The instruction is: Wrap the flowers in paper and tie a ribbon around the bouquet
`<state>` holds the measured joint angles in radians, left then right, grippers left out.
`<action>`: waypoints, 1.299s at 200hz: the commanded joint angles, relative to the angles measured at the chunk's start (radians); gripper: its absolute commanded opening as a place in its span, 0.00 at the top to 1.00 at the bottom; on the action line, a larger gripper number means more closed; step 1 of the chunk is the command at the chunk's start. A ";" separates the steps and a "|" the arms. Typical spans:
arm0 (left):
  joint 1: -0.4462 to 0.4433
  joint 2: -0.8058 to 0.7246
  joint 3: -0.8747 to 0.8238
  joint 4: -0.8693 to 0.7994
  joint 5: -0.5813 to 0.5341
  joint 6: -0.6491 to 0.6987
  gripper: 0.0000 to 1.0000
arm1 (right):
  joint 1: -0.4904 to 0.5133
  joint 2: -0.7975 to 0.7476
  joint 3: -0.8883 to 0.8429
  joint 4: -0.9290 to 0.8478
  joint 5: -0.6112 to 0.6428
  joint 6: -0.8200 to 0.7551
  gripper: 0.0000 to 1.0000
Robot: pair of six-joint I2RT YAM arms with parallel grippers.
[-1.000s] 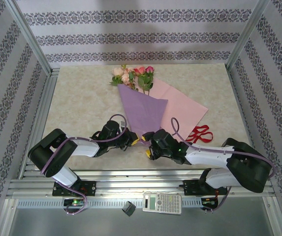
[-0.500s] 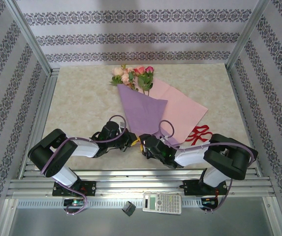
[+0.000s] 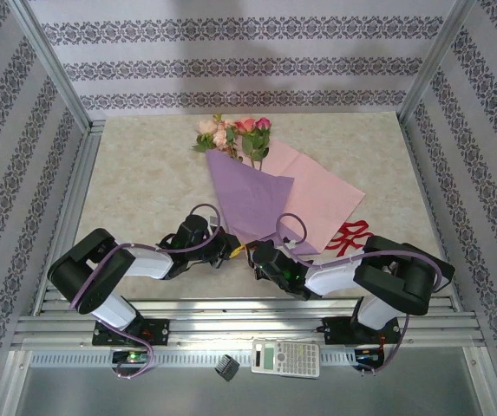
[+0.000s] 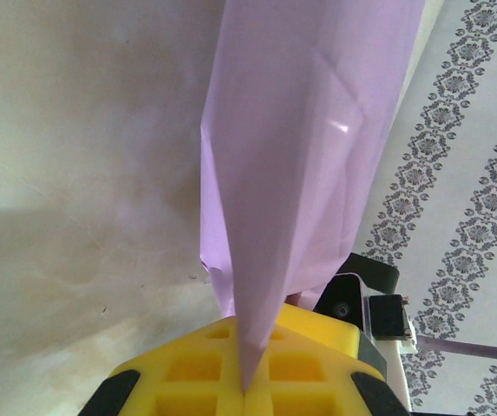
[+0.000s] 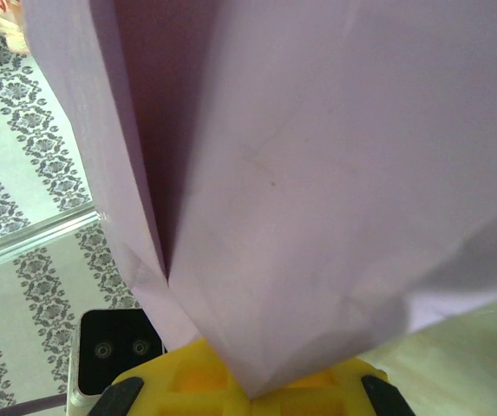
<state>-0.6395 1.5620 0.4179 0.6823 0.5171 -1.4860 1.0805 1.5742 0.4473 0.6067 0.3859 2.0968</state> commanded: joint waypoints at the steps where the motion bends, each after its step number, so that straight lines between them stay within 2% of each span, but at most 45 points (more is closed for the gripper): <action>1: 0.018 -0.036 -0.007 0.064 0.038 -0.007 0.95 | 0.011 0.010 -0.020 -0.016 0.046 0.371 1.00; 14: 0.041 -0.060 0.004 0.013 0.037 0.012 0.74 | 0.017 -0.002 -0.023 -0.028 0.050 0.377 1.00; 32: 0.078 -0.083 0.037 -0.082 0.047 0.066 0.58 | 0.022 -0.002 -0.025 -0.020 0.055 0.391 1.00; 72: 0.150 0.031 0.085 -0.047 0.119 0.115 0.57 | 0.021 0.001 -0.019 -0.010 0.054 0.403 1.00; 112: 0.159 0.104 0.130 -0.035 0.131 0.142 0.57 | 0.012 -0.010 -0.019 -0.014 0.045 0.411 1.00; 123: 0.159 0.113 0.138 -0.030 0.130 0.148 0.58 | 0.008 -0.012 -0.019 -0.018 0.039 0.409 1.00; 135: 0.159 0.125 0.152 -0.039 0.135 0.161 0.68 | 0.004 -0.013 -0.021 -0.016 0.031 0.407 1.00; 144: 0.165 0.131 0.161 -0.048 0.131 0.172 0.82 | 0.001 -0.016 -0.023 -0.017 0.028 0.405 1.00; 150: 0.168 0.137 0.167 -0.049 0.129 0.178 0.96 | 0.002 -0.018 -0.025 -0.018 0.028 0.402 1.00; 153: 0.170 0.139 0.170 -0.050 0.129 0.181 1.00 | 0.002 -0.020 -0.025 -0.019 0.026 0.401 1.00; 189: 0.208 0.167 0.221 -0.102 0.141 0.227 1.00 | -0.001 -0.055 -0.030 -0.074 0.002 0.376 1.00; 205: 0.227 0.171 0.243 -0.144 0.140 0.253 0.72 | 0.000 -0.046 -0.029 -0.063 0.001 0.379 1.00; 225: 0.257 0.196 0.279 -0.168 0.146 0.278 0.68 | -0.003 -0.036 -0.026 -0.053 -0.004 0.384 1.00; 231: 0.267 0.209 0.292 -0.167 0.150 0.283 0.70 | -0.004 -0.037 -0.024 -0.053 -0.005 0.382 1.00; 239: 0.278 0.233 0.315 -0.163 0.161 0.289 0.76 | -0.007 -0.036 -0.023 -0.054 -0.008 0.382 1.00; 253: 0.295 0.276 0.354 -0.149 0.183 0.291 1.00 | -0.011 -0.038 -0.022 -0.054 -0.010 0.379 1.00; 260: 0.305 0.291 0.371 -0.148 0.189 0.295 1.00 | -0.013 -0.041 -0.022 -0.059 -0.015 0.378 1.00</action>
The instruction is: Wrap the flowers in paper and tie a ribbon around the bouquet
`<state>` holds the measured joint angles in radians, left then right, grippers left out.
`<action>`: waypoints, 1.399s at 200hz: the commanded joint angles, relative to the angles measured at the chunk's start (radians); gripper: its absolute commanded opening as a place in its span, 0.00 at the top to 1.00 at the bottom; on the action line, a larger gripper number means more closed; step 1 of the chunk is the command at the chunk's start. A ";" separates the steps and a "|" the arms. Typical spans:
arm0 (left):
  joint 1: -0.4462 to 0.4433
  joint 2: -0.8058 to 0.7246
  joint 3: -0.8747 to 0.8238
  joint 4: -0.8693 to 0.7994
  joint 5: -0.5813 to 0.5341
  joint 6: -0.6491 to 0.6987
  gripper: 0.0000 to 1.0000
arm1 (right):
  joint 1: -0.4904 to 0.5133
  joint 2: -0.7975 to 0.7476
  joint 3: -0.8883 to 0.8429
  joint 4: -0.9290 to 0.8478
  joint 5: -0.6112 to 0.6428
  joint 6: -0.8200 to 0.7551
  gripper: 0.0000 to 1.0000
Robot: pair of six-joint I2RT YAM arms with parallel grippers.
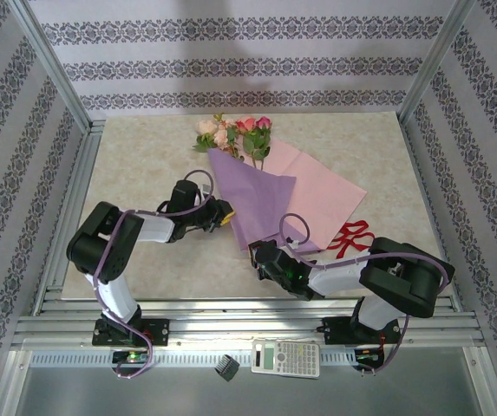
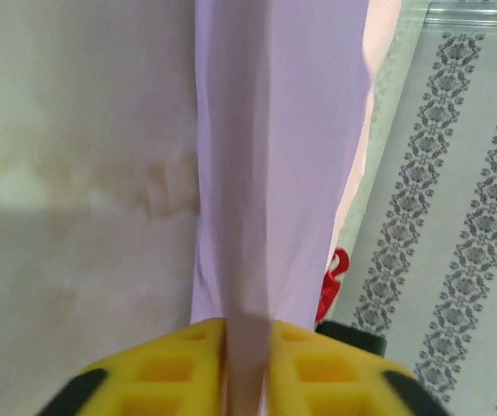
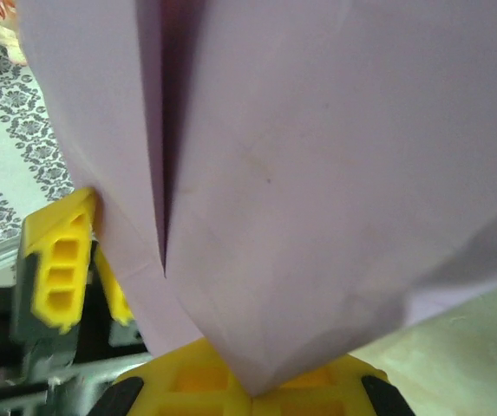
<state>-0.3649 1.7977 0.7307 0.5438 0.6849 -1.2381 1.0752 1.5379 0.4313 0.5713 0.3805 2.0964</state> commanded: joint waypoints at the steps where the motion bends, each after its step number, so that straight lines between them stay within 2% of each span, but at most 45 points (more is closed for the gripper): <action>1: 0.031 0.056 0.059 -0.009 0.022 0.047 1.00 | -0.007 -0.005 -0.006 -0.023 -0.010 0.378 1.00; 28: 0.067 0.080 0.115 -0.065 0.028 0.091 1.00 | -0.017 -0.009 -0.003 -0.031 -0.020 0.373 1.00; 44: 0.081 0.095 0.145 -0.095 0.028 0.114 0.74 | -0.021 -0.004 0.000 -0.028 -0.030 0.373 1.00; 52: 0.086 0.106 0.158 -0.104 0.028 0.121 0.70 | -0.023 -0.003 0.003 -0.027 -0.035 0.372 1.00; 67: 0.094 0.135 0.184 -0.105 0.031 0.126 0.68 | -0.028 -0.002 0.006 -0.029 -0.047 0.370 1.00; 75: 0.100 0.153 0.200 -0.100 0.034 0.127 0.74 | -0.030 -0.003 0.007 -0.032 -0.050 0.367 1.00; 86: 0.107 0.173 0.219 -0.093 0.036 0.128 1.00 | -0.032 -0.008 0.011 -0.040 -0.056 0.363 1.00; 124: 0.140 0.221 0.286 -0.104 0.029 0.145 1.00 | -0.051 -0.018 0.020 -0.065 -0.076 0.349 1.00; 127: 0.143 0.224 0.292 -0.104 0.028 0.146 0.96 | -0.052 -0.019 0.021 -0.065 -0.078 0.348 1.00; 133: 0.148 0.232 0.300 -0.108 0.025 0.145 0.79 | -0.056 -0.017 0.023 -0.066 -0.084 0.346 1.00; 137: 0.152 0.236 0.308 -0.112 0.023 0.146 0.72 | -0.058 -0.017 0.023 -0.064 -0.085 0.343 1.00; 143: 0.155 0.244 0.319 -0.117 0.018 0.147 0.66 | -0.061 -0.016 0.024 -0.062 -0.088 0.343 1.00; 150: 0.161 0.255 0.334 -0.123 0.019 0.150 0.65 | -0.065 -0.012 0.027 -0.062 -0.095 0.341 1.00; 156: 0.164 0.265 0.348 -0.130 0.019 0.153 0.65 | -0.068 -0.010 0.029 -0.060 -0.099 0.340 1.00; 163: 0.169 0.278 0.364 -0.137 0.017 0.157 0.71 | -0.070 -0.006 0.030 -0.057 -0.102 0.337 1.00; 177: 0.185 0.308 0.391 -0.123 0.021 0.152 1.00 | -0.078 0.008 0.034 -0.043 -0.112 0.332 1.00; 216: 0.227 0.371 0.490 -0.150 0.033 0.168 1.00 | -0.089 0.020 0.044 -0.037 -0.132 0.327 1.00; 229: 0.236 0.388 0.524 -0.172 0.030 0.177 0.72 | -0.091 0.021 0.043 -0.037 -0.140 0.326 1.00; 234: 0.239 0.396 0.535 -0.180 0.027 0.179 0.67 | -0.091 0.022 0.042 -0.037 -0.141 0.324 1.00; 244: 0.244 0.415 0.561 -0.189 0.026 0.179 0.66 | -0.091 0.022 0.040 -0.036 -0.145 0.326 1.00; 251: 0.248 0.429 0.576 -0.187 0.026 0.173 0.67 | -0.092 0.022 0.040 -0.037 -0.146 0.327 1.00; 263: 0.254 0.454 0.601 -0.169 0.027 0.155 0.76 | -0.093 0.023 0.040 -0.036 -0.147 0.326 1.00; 267: 0.256 0.462 0.612 -0.167 0.031 0.152 0.81 | -0.094 0.022 0.040 -0.035 -0.148 0.326 1.00; 276: 0.258 0.479 0.637 -0.159 0.039 0.144 1.00 | -0.096 0.021 0.040 -0.036 -0.151 0.323 1.00; 280: 0.258 0.488 0.646 -0.158 0.042 0.141 1.00 | -0.097 0.021 0.040 -0.035 -0.152 0.323 1.00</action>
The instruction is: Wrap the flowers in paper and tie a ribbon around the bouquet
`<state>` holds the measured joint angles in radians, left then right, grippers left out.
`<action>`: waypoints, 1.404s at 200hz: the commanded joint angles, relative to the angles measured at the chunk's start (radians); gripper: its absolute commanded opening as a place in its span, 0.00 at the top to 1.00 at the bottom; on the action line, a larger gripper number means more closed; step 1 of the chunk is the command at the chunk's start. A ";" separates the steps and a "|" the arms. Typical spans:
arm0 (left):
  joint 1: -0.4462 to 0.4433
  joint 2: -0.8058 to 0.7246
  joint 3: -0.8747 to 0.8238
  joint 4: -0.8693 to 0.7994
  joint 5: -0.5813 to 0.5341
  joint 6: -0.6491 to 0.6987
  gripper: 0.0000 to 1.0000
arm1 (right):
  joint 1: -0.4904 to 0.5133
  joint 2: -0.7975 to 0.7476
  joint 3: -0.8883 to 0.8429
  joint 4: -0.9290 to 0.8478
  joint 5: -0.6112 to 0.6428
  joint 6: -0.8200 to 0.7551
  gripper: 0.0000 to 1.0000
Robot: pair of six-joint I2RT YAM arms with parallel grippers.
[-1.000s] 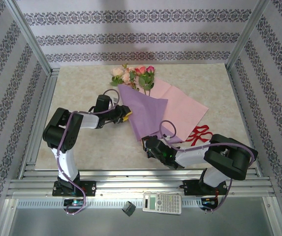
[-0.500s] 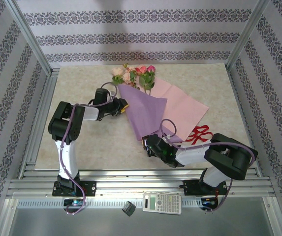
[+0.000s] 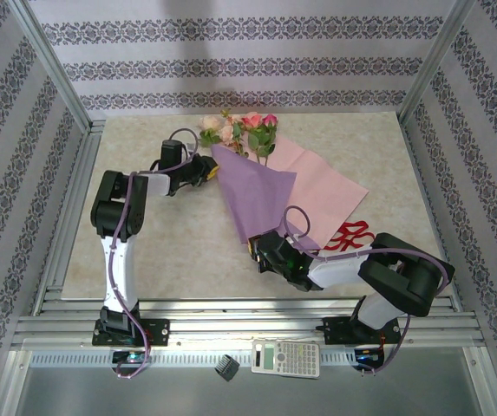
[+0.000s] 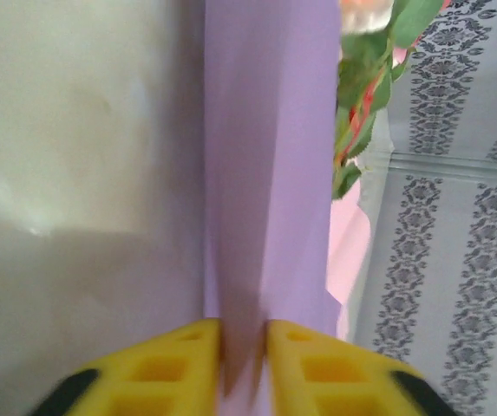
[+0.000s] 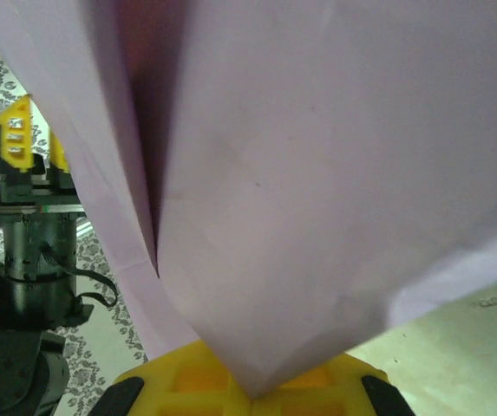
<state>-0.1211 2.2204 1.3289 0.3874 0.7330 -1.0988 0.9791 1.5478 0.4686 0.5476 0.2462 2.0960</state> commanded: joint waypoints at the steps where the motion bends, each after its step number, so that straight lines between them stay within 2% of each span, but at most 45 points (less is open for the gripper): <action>1: 0.015 0.067 0.051 -0.002 -0.006 0.000 1.00 | -0.001 0.011 0.002 -0.012 -0.017 0.323 1.00; 43: 0.028 0.100 0.125 -0.033 -0.008 0.003 1.00 | -0.005 0.005 -0.005 -0.009 -0.021 0.322 1.00; 51: 0.030 0.106 0.137 -0.043 -0.009 0.006 0.92 | -0.005 0.003 -0.008 -0.010 -0.021 0.320 1.00; 60: 0.029 0.111 0.150 -0.057 -0.011 0.013 0.74 | -0.005 0.000 -0.010 -0.010 -0.019 0.321 1.00; 69: 0.029 0.120 0.163 -0.066 -0.011 0.014 0.64 | -0.005 -0.002 -0.010 -0.009 -0.020 0.319 1.00; 89: 0.029 0.146 0.189 -0.070 -0.008 0.003 0.60 | -0.005 -0.002 -0.013 -0.008 -0.018 0.318 1.00; 98: 0.029 0.158 0.206 -0.071 -0.005 -0.002 0.63 | -0.005 -0.002 -0.013 -0.006 -0.021 0.319 1.00; 105: 0.028 0.168 0.218 -0.072 -0.003 -0.005 0.70 | -0.005 -0.001 -0.013 -0.002 -0.021 0.318 1.00; 117: 0.029 0.184 0.241 -0.072 0.004 -0.009 1.00 | -0.004 0.002 -0.013 0.001 -0.022 0.318 1.00; 153: 0.043 0.156 0.300 -0.165 -0.022 0.030 1.00 | -0.004 0.015 0.005 -0.004 -0.042 0.305 1.00; 159: 0.047 0.141 0.305 -0.195 -0.031 0.040 0.87 | -0.007 0.023 0.011 -0.004 -0.052 0.298 1.00; 168: 0.048 0.103 0.299 -0.250 -0.056 0.063 0.60 | -0.012 0.031 0.024 -0.012 -0.081 0.285 1.00; 172: 0.048 0.083 0.294 -0.286 -0.068 0.075 0.53 | -0.016 0.034 0.030 -0.022 -0.098 0.277 0.94; 178: 0.047 0.050 0.282 -0.336 -0.091 0.086 0.48 | -0.022 0.037 0.040 -0.045 -0.130 0.265 0.83; 188: 0.045 -0.014 0.211 -0.349 -0.098 0.058 0.47 | -0.032 0.030 0.057 -0.106 -0.194 0.243 0.63; 200: 0.025 -0.104 0.083 -0.314 -0.086 -0.013 0.50 | -0.043 0.002 0.079 -0.209 -0.255 0.207 0.49; 202: 0.020 -0.119 0.062 -0.306 -0.082 -0.021 0.51 | -0.047 -0.007 0.083 -0.236 -0.267 0.198 0.43; 215: -0.030 -0.220 -0.059 -0.323 -0.055 -0.045 0.55 | -0.084 -0.076 0.135 -0.453 -0.343 0.090 0.31; 229: -0.107 -0.331 -0.185 -0.338 -0.046 -0.061 0.56 | -0.146 -0.170 0.233 -0.783 -0.371 -0.100 0.28; 250: -0.243 -0.428 -0.305 -0.353 -0.041 -0.103 0.59 | -0.265 -0.259 0.387 -1.187 -0.297 -0.423 0.30; 267: -0.342 -0.457 -0.349 -0.356 -0.053 -0.135 0.61 | -0.421 -0.302 0.425 -1.281 -0.263 -0.707 0.33; 281: -0.403 -0.457 -0.374 -0.333 -0.073 -0.166 0.63 | -0.636 -0.282 0.455 -1.284 -0.320 -0.962 0.38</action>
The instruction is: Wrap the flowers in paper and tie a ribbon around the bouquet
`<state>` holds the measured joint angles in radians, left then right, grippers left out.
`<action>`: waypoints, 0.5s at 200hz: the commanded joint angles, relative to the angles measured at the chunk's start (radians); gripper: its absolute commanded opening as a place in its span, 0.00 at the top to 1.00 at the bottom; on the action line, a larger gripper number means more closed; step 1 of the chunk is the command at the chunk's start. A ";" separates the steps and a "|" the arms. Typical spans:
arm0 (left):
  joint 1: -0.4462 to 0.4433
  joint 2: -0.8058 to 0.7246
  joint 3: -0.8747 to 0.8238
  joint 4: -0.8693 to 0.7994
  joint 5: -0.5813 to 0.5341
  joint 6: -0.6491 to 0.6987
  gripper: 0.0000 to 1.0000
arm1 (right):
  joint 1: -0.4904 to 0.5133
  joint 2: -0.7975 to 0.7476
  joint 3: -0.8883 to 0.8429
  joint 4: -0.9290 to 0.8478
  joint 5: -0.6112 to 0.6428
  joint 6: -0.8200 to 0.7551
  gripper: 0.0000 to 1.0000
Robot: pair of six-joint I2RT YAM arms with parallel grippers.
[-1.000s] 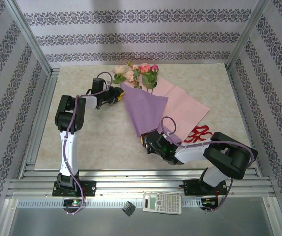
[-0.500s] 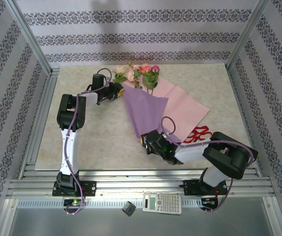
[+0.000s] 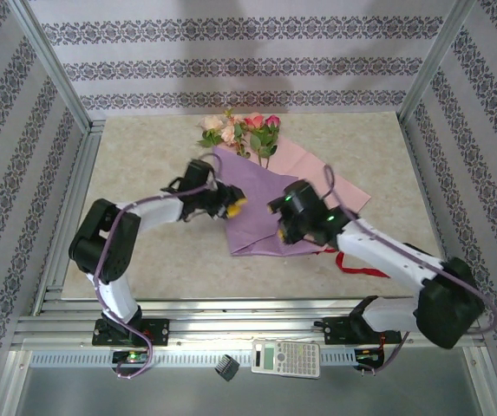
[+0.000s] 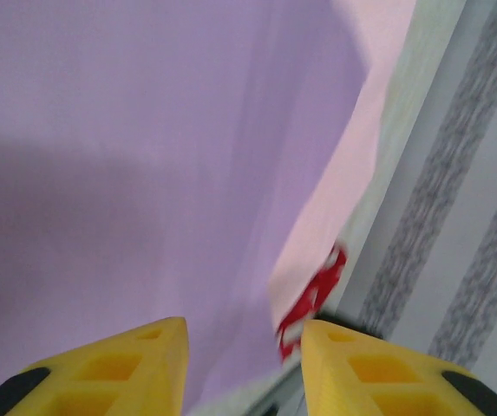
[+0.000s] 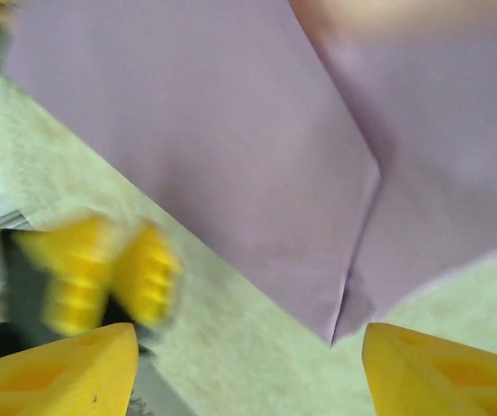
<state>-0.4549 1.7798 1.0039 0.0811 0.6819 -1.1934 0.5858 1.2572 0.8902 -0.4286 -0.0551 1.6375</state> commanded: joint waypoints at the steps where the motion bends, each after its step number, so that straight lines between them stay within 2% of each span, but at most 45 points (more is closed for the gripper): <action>1: -0.072 -0.015 -0.050 -0.025 -0.024 -0.073 0.63 | -0.259 0.014 0.038 -0.305 -0.025 -0.525 0.38; 10: -0.096 -0.006 -0.056 -0.009 -0.033 -0.087 0.63 | -0.391 0.072 0.087 -0.320 -0.072 -0.687 0.40; 22: -0.117 0.010 -0.054 0.002 -0.050 -0.100 0.63 | -0.509 0.170 0.184 -0.349 -0.073 -0.866 0.41; 39: -0.135 0.035 -0.044 0.005 -0.064 -0.107 0.64 | -0.621 0.328 0.299 -0.382 -0.097 -0.976 0.44; 48: -0.143 0.050 -0.034 -0.003 -0.064 -0.106 0.65 | -0.659 0.391 0.348 -0.391 -0.125 -0.997 0.46; 66: -0.159 0.072 -0.014 -0.035 -0.070 -0.092 0.65 | -0.702 0.475 0.410 -0.422 -0.096 -1.015 0.44; 100: -0.174 0.095 -0.007 -0.041 -0.080 -0.096 0.66 | -0.746 0.515 0.365 -0.377 -0.110 -1.009 0.42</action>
<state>-0.6075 1.8572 0.9695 0.0734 0.6224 -1.2804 -0.1455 1.7626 1.2663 -0.7723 -0.1383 0.7010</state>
